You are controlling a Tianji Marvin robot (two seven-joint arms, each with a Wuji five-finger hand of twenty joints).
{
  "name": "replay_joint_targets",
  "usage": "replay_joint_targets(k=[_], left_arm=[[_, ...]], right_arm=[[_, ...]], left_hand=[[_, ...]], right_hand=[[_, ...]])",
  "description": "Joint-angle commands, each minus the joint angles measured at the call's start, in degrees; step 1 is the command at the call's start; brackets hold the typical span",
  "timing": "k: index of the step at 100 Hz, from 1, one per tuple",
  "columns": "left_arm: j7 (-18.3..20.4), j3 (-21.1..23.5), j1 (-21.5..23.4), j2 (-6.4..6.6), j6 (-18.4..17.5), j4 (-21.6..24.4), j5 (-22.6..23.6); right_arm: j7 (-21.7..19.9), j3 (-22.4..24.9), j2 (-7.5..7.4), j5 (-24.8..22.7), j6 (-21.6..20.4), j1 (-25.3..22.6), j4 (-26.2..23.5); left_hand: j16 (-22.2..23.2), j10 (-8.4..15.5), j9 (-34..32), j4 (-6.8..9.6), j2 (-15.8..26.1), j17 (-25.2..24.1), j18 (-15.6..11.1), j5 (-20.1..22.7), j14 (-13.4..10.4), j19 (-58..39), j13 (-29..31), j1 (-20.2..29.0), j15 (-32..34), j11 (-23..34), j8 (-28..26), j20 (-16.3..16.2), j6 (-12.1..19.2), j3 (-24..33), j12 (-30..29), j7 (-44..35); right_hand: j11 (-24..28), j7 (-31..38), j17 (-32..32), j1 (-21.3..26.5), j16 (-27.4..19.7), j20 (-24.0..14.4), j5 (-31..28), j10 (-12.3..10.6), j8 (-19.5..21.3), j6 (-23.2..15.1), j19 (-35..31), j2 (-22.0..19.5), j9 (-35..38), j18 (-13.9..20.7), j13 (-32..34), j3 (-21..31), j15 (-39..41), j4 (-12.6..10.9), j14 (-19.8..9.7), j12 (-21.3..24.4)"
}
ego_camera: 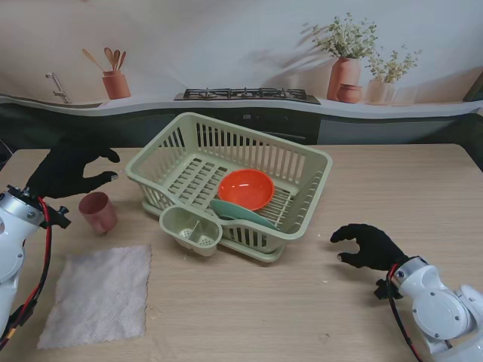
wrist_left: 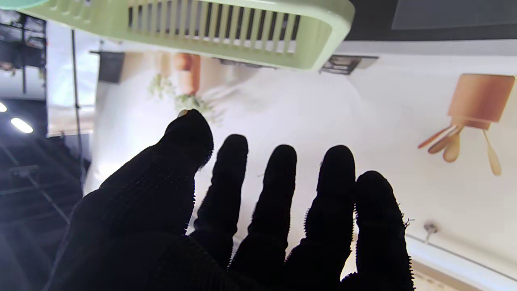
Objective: Clear dishes and wipe the table
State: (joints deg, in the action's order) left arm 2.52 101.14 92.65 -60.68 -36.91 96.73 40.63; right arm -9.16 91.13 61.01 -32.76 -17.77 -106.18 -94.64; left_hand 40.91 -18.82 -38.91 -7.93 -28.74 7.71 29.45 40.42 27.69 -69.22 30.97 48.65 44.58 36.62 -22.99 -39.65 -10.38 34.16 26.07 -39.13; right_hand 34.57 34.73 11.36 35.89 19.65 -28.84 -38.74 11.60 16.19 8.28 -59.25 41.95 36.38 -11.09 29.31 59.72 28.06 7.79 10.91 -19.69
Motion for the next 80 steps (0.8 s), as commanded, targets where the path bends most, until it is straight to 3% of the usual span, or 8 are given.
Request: replay_joint_targets(k=[1,23,48,80], left_arm=[[0.02,0.34,0.75,-0.26,-0.45,-0.64,0.47],[-7.37,0.92,2.21,-0.86,-1.22,-2.09,7.77],[-16.52,0.99,4.08,-0.94,0.31,-3.49,16.63],[-24.57,-0.43,6.81,-0.81,4.83,-6.25,21.83]], right_arm=[[-0.96,-0.21,-0.05,-0.05,0.15,-0.1,-0.21],[-0.94,-0.36,-0.04,-0.06,0.42,-0.09,-0.23],[-1.23,-0.52,-0.08,0.07,0.66,-0.1,-0.29],[-1.55,-0.59,-0.14,0.04,0.82,-0.12,-0.35]], left_hand=[[-0.44,0.44,1.76,0.46,1.66,-1.18,-0.9,0.72,-0.11,0.95,-2.04,-0.38,-0.41,0.31,-0.57,0.85,0.42,0.39,-0.31,0.56],[-0.65,0.23,4.16,0.72,1.98,-2.43,-2.28,-0.48,-0.28,1.04,-4.41,-1.56,-1.0,0.23,-0.68,1.32,-0.78,1.97,-0.21,2.09],[-1.02,-0.25,6.93,0.98,2.67,-3.92,-3.15,-1.93,-0.37,1.23,-7.08,-3.9,-1.6,-0.03,-0.68,1.9,-2.12,4.55,-0.23,3.91],[-1.88,-1.04,9.16,2.69,2.69,-4.81,-4.81,-2.38,0.14,2.71,-9.4,-6.75,-2.26,-0.47,-0.1,3.3,-3.59,8.79,-0.48,6.44]], right_hand=[[-0.98,-0.42,-0.69,-1.33,-0.91,0.25,2.09,-0.99,0.86,0.4,1.32,2.37,-1.25,1.64,-1.26,-0.4,-0.42,-0.03,-1.05,0.78],[-1.05,-0.6,-0.88,-1.41,-0.91,0.2,2.12,-0.94,1.01,0.55,1.49,2.24,-1.32,1.74,-1.42,-0.46,-0.51,-0.03,-1.03,0.76],[-1.12,-0.81,-0.97,-1.52,-0.9,0.11,2.08,-0.96,1.12,0.64,1.6,2.19,-1.42,1.66,-1.55,-0.52,-0.6,-0.02,-1.03,0.75],[-1.16,-0.88,-1.21,-1.64,-0.87,-0.03,1.7,-0.91,1.33,0.69,1.87,2.06,-1.39,1.6,-1.63,-0.61,-0.71,-0.01,-1.03,0.72]])
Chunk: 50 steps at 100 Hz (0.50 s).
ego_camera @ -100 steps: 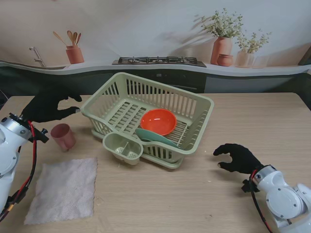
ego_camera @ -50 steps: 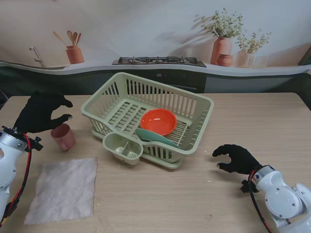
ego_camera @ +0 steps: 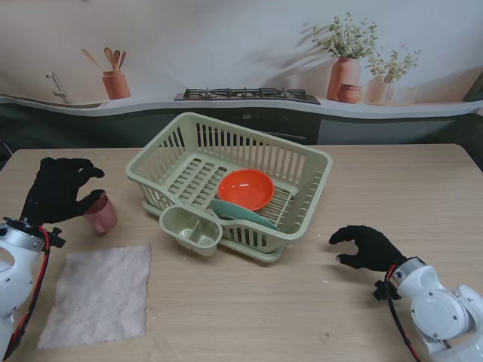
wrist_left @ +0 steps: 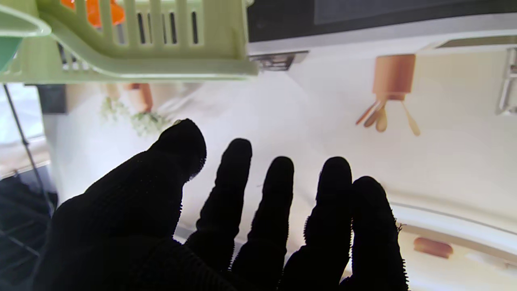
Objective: Clear dishes and wipe the table
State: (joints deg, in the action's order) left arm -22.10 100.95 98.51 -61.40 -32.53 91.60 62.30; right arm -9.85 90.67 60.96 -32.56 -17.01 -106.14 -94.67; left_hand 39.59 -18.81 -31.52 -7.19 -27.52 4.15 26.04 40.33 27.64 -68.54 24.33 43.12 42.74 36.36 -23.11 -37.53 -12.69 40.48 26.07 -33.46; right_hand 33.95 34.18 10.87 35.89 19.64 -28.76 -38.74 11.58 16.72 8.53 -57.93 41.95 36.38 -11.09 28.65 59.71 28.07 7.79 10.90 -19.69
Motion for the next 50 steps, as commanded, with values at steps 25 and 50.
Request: replay_joint_targets(k=[25,50], left_arm=[[-5.88,-0.89,2.16,0.05,2.64,-3.37,2.87],[-8.42,-1.1,3.98,0.15,4.6,-3.9,4.33]], right_arm=[[-1.12,-0.34,-0.13,-0.09,0.22,-0.06,-0.32],[-1.15,-0.34,-0.15,-0.27,0.28,-0.1,-0.3]], left_hand=[[-0.8,-0.96,3.12,2.13,1.57,-1.88,-1.75,-2.97,-0.16,1.77,-4.06,-1.54,-0.69,-0.31,0.0,1.34,-1.5,2.67,-0.5,1.31],[-0.94,-0.97,4.01,2.1,1.62,-2.57,-1.94,-3.38,-0.17,1.78,-5.0,-1.67,-0.91,-0.43,-0.08,1.52,-1.42,2.48,-0.57,1.4]], right_hand=[[-0.6,-0.5,-0.77,-1.72,-0.84,-0.26,1.67,-0.9,0.92,0.44,0.67,1.95,-1.41,1.59,-1.11,-0.6,-0.81,-0.01,-1.03,0.71],[-0.63,-0.61,-0.88,-1.62,-0.79,-0.36,1.64,-0.91,1.0,0.49,0.84,2.31,-1.38,1.58,-1.08,-0.64,-0.8,0.02,-0.96,0.69]])
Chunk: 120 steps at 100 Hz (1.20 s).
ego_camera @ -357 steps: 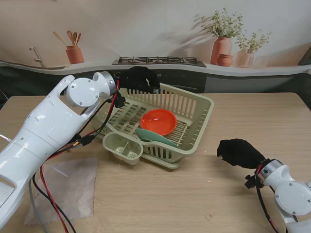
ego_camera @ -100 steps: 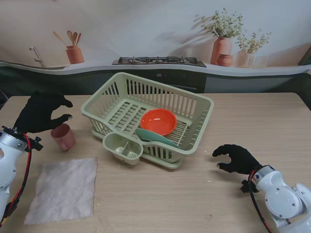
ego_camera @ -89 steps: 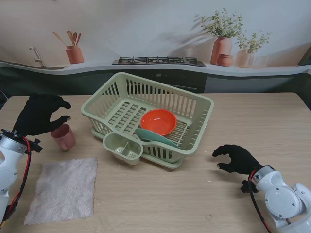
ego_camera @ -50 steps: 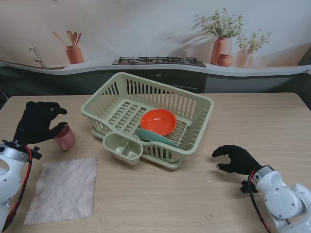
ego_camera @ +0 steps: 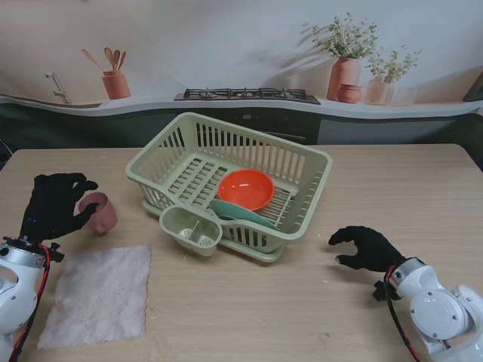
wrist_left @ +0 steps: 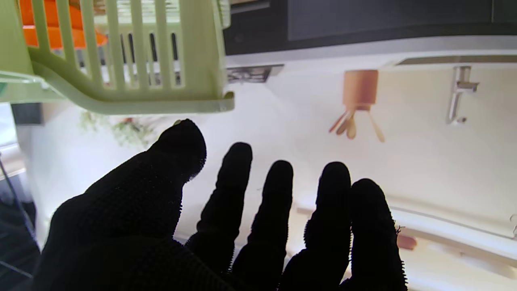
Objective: Clear dishes and wipe the table
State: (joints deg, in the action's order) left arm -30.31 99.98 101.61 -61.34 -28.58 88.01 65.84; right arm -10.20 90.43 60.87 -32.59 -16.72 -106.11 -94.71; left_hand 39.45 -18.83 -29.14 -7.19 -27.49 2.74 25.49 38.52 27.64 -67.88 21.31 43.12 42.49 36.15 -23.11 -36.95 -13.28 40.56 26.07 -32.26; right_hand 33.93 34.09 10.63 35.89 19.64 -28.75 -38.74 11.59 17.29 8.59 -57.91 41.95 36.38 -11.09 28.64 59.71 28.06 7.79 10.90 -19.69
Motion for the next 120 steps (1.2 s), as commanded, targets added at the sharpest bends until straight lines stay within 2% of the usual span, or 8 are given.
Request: replay_joint_targets(k=[1,22,44,88,120], left_arm=[[-0.33,-0.16,0.94,0.1,0.76,-0.33,0.91],[-1.8,-0.64,2.29,0.41,2.45,-0.54,2.67],[-0.89,-1.53,2.51,0.47,3.44,-0.92,2.51],[2.05,-2.29,2.63,0.69,5.54,-2.15,2.11],[3.22,-2.22,0.94,0.95,6.59,-5.11,1.61]], right_arm=[[-0.79,-0.11,-0.07,-0.23,-0.02,-0.13,-0.26],[-0.81,-0.16,-0.08,-0.27,-0.12,-0.08,-0.17],[-0.81,-0.26,-0.08,-0.3,0.02,-0.09,-0.2],[-1.16,-0.6,-0.15,-0.24,0.15,0.08,-0.02],[-1.51,-0.98,-0.25,-0.25,-0.01,0.39,0.23]], left_hand=[[-0.81,-0.95,1.75,2.1,1.58,-1.21,-1.45,-1.68,-0.22,1.12,-2.07,-1.68,-0.7,-0.26,-0.07,0.94,-0.84,2.39,-0.59,0.24],[-1.0,-0.43,3.0,2.05,1.64,-2.12,-1.96,-2.79,-0.7,1.03,-3.18,-2.05,-1.18,-0.57,-0.46,1.07,-0.3,1.88,-0.75,0.03],[-1.36,0.0,3.53,1.98,0.95,-3.09,-2.12,-3.25,-1.33,2.59,-3.5,-3.01,-1.93,-0.97,-0.47,2.03,0.0,1.85,-1.01,0.39],[-1.9,1.57,5.1,1.48,0.52,-7.21,-1.35,-5.09,-2.92,10.49,-4.38,-5.75,-4.83,-2.64,-0.38,7.28,0.76,1.36,-1.96,2.05],[-2.02,0.4,4.49,1.51,1.26,-7.33,-1.44,-3.48,-2.63,10.97,-4.23,-6.46,-6.74,-3.28,1.23,8.15,-1.07,-0.37,-2.38,4.64]], right_hand=[[-0.61,-0.53,-0.63,-1.61,-0.79,-0.37,1.65,-0.9,0.43,0.42,0.82,2.32,-1.38,1.56,-1.08,-0.64,-0.8,0.02,-0.97,0.69],[-0.63,-0.58,-0.68,-1.74,-0.76,-0.45,1.65,-0.99,0.51,0.29,0.97,2.39,-1.32,1.55,-1.04,-0.68,-0.83,0.06,-1.03,0.68],[-0.7,-0.6,-0.91,-1.87,-0.75,-0.55,1.64,-0.96,0.6,0.31,1.17,2.28,-1.36,1.5,-1.15,-0.75,-0.94,0.08,-1.12,0.68],[-0.83,-0.56,-1.57,-2.14,-0.68,-0.85,1.68,-1.19,0.74,0.07,1.64,2.03,-1.3,1.3,-1.36,-0.89,-1.11,0.11,-1.22,0.65],[-0.92,-0.62,-1.84,-2.36,-0.58,-1.11,1.74,-1.27,0.76,0.06,1.92,1.91,-1.32,1.58,-1.56,-0.98,-1.14,0.13,-1.33,0.62]])
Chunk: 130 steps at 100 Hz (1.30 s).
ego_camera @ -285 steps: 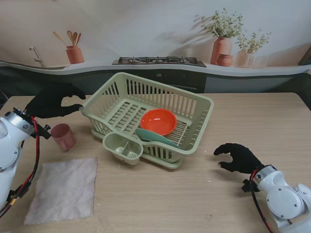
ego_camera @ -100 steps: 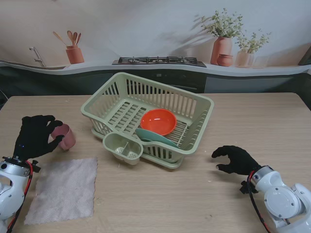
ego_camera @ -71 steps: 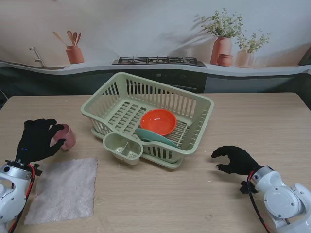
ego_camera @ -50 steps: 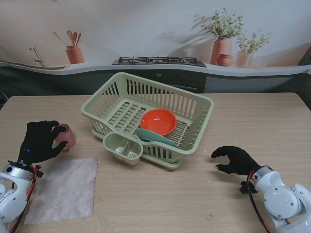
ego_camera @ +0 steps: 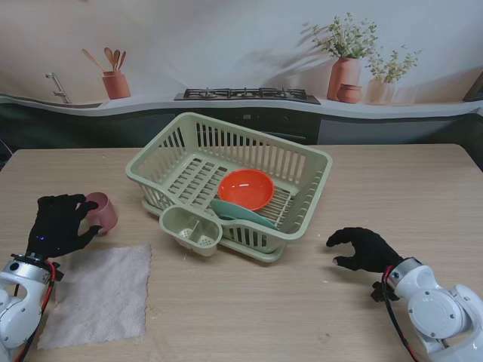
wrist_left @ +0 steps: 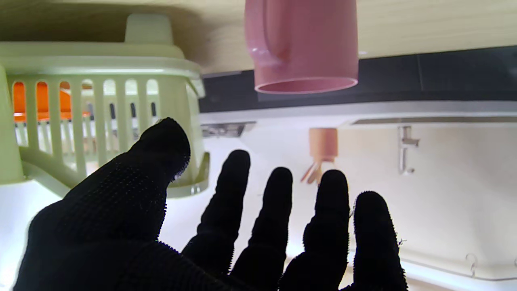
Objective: Clear dishes and wipe the table
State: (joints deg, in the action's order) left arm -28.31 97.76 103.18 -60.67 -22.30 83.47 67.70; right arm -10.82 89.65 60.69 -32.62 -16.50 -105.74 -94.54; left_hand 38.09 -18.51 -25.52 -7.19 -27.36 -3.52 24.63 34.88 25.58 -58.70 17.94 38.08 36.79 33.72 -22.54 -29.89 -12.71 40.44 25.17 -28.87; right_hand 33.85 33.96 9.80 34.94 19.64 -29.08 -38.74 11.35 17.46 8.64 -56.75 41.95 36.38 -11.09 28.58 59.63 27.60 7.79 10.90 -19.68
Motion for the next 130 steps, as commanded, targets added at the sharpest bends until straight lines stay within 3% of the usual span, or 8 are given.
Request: replay_joint_targets(k=[1,15,41,71,130], left_arm=[[1.26,-0.02,-0.7,0.3,0.36,-0.69,-0.23],[2.16,-0.35,-1.55,0.53,1.32,-2.1,-0.11],[2.15,-1.09,-3.67,0.73,1.28,-4.94,-0.66],[5.04,-2.82,-6.34,0.96,1.97,-6.41,-1.55],[8.11,-6.45,-9.93,1.28,6.83,-8.44,-1.65]], right_arm=[[-0.9,-0.21,-0.07,-0.22,-0.23,0.03,0.07],[-1.01,-0.45,-0.09,-0.22,-0.03,0.08,0.06],[-1.3,-0.89,-0.15,-0.29,0.39,0.29,0.05],[-1.32,-1.24,-0.15,-0.33,0.8,0.4,-0.01],[-1.16,-1.68,-0.08,-0.34,1.67,0.3,-0.3]], left_hand=[[-0.7,0.01,0.88,1.51,1.19,-1.07,-0.58,0.24,-0.57,1.78,-0.9,-1.47,-1.13,-0.89,0.73,1.1,-1.82,-0.26,-1.5,1.34],[-1.55,-0.54,1.78,1.55,1.47,-1.41,-0.5,0.93,-0.42,3.7,-1.94,-1.75,-3.16,-1.95,2.82,2.21,-3.19,-0.97,-2.03,4.39],[-1.79,-0.3,2.32,1.51,1.6,-1.58,-0.65,1.0,-0.94,4.13,-2.38,-2.19,-3.98,-2.27,3.87,2.38,-3.27,-1.5,-2.22,5.98],[-2.03,-0.32,3.03,1.43,2.32,-1.92,-0.99,0.89,-1.13,4.93,-3.02,-2.75,-4.75,-2.48,4.54,2.57,-3.45,-2.87,-2.35,7.02],[-1.89,-0.53,4.17,1.52,3.49,-1.88,-0.27,0.46,-0.91,5.15,-4.06,-2.69,-4.74,-2.14,4.78,2.16,-3.91,-6.74,-2.24,7.44]], right_hand=[[-0.84,-0.49,-1.01,-1.4,-0.57,-0.79,1.74,-0.99,0.59,0.04,0.77,1.92,-1.33,1.59,-1.52,-0.9,-0.67,0.13,-1.27,0.61],[-0.8,-0.5,-1.08,-1.37,-0.53,-0.93,1.79,-1.08,0.61,-0.03,0.83,1.91,-1.3,1.52,-1.6,-0.91,-0.66,0.12,-1.37,0.57],[-0.84,-0.47,-1.23,-1.4,-0.48,-1.15,1.81,-1.03,0.64,0.05,0.99,1.89,-1.34,1.66,-1.65,-0.92,-0.66,0.13,-1.32,0.55],[-0.86,-0.41,-1.23,-1.63,-0.45,-1.41,1.81,-1.07,0.66,-0.03,1.1,1.66,-1.39,1.56,-1.69,-0.92,-0.7,0.13,-1.43,0.54],[-0.81,-0.34,-1.3,-1.78,-0.36,-1.84,1.82,-1.17,0.66,-0.05,1.31,1.38,-1.43,1.4,-1.71,-0.91,-0.71,0.12,-1.56,0.5]])
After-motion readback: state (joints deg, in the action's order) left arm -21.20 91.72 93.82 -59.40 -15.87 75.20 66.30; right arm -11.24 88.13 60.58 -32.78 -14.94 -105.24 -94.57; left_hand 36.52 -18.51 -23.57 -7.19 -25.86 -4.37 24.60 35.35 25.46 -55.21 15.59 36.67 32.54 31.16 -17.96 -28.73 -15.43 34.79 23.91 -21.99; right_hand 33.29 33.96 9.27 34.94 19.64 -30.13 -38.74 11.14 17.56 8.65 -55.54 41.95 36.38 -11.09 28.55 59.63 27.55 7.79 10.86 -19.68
